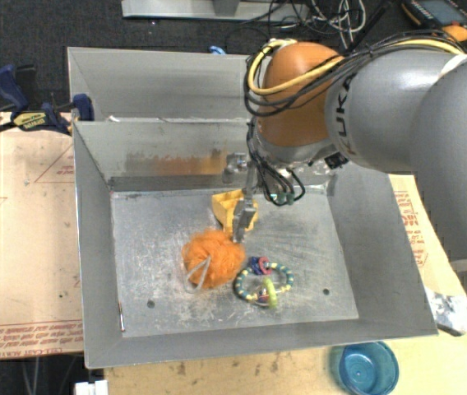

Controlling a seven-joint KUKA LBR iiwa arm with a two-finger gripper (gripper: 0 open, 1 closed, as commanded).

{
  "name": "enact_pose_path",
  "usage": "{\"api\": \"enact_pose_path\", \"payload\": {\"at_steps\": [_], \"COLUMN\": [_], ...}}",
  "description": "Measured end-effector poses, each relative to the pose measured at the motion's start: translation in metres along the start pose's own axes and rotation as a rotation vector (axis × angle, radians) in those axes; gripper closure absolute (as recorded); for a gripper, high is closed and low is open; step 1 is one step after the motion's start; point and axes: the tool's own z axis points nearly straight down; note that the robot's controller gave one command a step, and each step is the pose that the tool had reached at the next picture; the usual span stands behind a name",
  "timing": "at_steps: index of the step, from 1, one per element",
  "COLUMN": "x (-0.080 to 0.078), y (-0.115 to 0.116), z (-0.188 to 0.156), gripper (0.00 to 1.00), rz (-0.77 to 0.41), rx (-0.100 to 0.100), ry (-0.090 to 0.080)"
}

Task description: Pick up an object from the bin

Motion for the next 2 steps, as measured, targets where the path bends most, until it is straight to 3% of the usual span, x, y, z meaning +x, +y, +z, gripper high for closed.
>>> {"api": "enact_pose_path", "payload": {"at_steps": [1,2], "x": [-0.0018,-0.0018], "y": [-0.0005,-0.0005], "z": [-0.0050,-0.0050], "gripper": [1.00,1.00], "rz": [0.002,0.003], "rx": [-0.001,-0.001], "ry": [-0.008,-0.008]}}
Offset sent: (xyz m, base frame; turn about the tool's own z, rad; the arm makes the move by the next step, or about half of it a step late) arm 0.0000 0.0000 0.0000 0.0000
